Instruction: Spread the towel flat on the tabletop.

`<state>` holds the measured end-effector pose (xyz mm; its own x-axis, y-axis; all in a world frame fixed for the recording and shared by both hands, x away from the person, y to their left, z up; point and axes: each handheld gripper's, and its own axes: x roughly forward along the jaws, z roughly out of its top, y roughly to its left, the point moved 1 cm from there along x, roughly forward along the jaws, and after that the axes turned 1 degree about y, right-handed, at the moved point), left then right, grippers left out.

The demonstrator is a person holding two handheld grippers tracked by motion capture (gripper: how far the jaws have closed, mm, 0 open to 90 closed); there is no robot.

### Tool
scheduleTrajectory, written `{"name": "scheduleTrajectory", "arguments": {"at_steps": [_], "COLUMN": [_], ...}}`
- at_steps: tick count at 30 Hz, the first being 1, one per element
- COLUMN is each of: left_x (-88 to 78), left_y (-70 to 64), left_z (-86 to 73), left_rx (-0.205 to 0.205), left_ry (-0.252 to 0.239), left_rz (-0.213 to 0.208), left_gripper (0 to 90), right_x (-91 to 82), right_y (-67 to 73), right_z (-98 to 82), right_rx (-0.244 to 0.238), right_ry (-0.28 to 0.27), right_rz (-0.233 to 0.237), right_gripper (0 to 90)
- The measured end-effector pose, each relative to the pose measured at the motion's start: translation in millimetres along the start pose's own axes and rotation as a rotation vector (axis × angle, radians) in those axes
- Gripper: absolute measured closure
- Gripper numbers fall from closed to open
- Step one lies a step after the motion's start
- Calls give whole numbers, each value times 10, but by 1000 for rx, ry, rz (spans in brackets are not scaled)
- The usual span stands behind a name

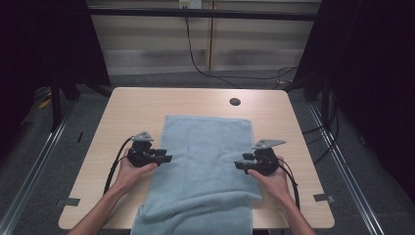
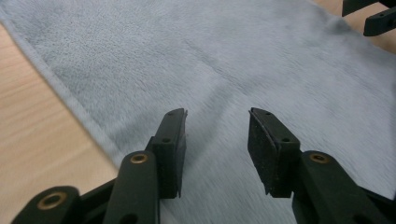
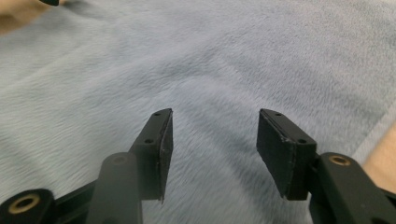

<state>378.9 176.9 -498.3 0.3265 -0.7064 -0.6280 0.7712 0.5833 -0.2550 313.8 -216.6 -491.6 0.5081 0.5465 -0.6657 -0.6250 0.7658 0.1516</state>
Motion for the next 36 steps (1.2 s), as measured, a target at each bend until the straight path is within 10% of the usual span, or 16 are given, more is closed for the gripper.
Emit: {"name": "scheduleTrajectory", "arguments": {"at_steps": [7, 10, 16, 36], "left_x": [223, 180, 16, -473], "left_y": [43, 16, 6, -486], "left_z": [5, -8, -166, -707], "left_rx": [26, 96, 100, 101], "left_ry": [18, 55, 49, 78], "left_rz": [73, 126, 96, 7], "left_gripper": [502, 647, 814, 835], "right_x": [245, 256, 244, -77], "right_y": [-41, 14, 97, 624], "right_z": [-16, -20, -40, -407], "right_rx": [-8, -56, -62, -98], "right_ry": [61, 70, 63, 81], "right_rz": [-41, -89, -79, 78], "right_gripper": [423, 547, 769, 781]}}
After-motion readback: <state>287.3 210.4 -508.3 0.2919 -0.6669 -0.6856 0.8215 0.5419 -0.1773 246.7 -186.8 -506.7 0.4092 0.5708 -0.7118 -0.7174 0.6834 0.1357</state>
